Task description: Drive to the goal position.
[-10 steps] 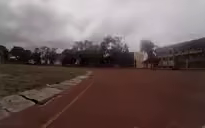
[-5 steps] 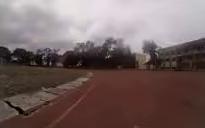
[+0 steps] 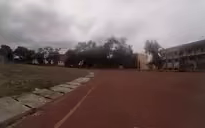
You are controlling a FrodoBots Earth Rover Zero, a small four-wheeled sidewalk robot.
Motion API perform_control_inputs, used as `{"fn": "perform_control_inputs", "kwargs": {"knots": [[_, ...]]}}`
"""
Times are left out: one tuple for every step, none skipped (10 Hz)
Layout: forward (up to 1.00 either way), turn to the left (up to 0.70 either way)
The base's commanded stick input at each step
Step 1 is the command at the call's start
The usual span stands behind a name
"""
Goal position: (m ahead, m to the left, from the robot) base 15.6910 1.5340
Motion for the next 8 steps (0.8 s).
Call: {"fn": "perform_control_inputs", "kwargs": {"knots": [[1.0,0.0],[1.0,0.0],[1.0,0.0],[1.0,0.0],[1.0,0.0],[1.0,0.0],[1.0,0.0],[1.0,0.0]]}}
